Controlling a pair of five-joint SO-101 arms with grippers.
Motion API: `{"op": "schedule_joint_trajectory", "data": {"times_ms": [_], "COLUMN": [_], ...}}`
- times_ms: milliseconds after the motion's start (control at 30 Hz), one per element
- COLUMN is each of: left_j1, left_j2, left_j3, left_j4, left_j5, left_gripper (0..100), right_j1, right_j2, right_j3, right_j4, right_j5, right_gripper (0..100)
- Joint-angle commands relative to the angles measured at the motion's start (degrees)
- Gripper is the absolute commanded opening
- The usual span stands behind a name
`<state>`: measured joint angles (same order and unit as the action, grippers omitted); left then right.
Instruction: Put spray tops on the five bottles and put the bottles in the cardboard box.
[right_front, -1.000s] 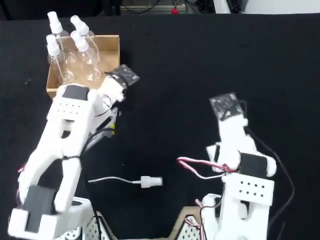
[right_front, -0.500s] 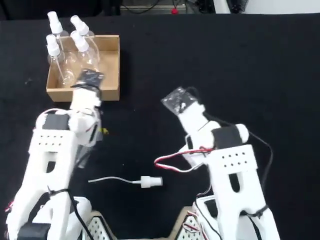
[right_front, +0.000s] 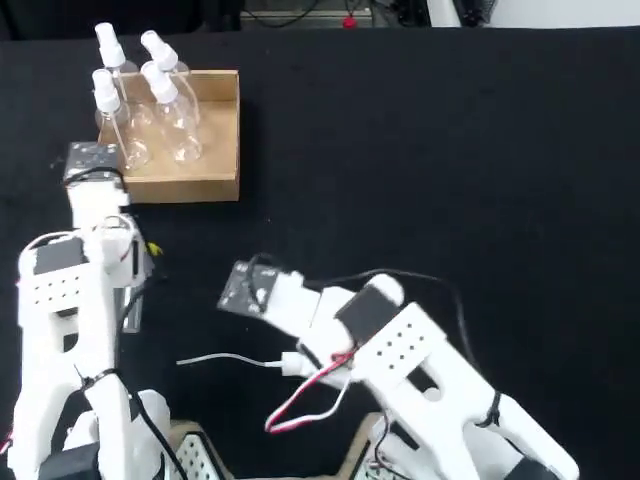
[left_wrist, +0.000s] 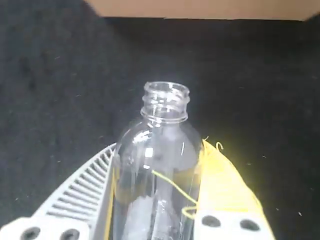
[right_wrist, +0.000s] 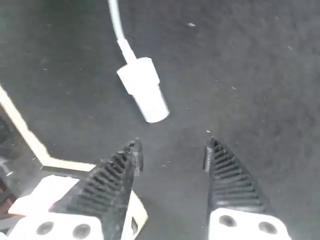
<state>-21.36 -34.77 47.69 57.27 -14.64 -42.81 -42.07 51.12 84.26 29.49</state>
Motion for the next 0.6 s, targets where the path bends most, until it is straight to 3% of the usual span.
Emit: {"op": "schedule_joint_trajectory", "data": {"times_ms": [0, 133, 333, 567], "left_j1": [-3.6, -3.8, -4.0, -4.1], "left_j2": [-1.7, -1.7, -1.7, -1.7], "left_j3": [-1.2, -1.2, -1.2, -1.2], "left_j4": [-0.8, -0.8, -0.8, -0.8], "left_j5": [0.5, 0.5, 0.5, 0.5], "left_gripper": [9, 9, 9, 9], "right_j1": [-6.1, -9.9, -10.2, -10.0], "right_j2": [-0.5, 3.4, 8.7, 9.3], "right_j3": [-2.9, -2.2, -4.1, 4.3], "right_j4": [0.0, -3.7, -5.3, -17.9], "right_j5": [-1.0, -1.0, 1.1, 1.9], "right_gripper": [20.6, 22.1, 29.6, 29.1]}}
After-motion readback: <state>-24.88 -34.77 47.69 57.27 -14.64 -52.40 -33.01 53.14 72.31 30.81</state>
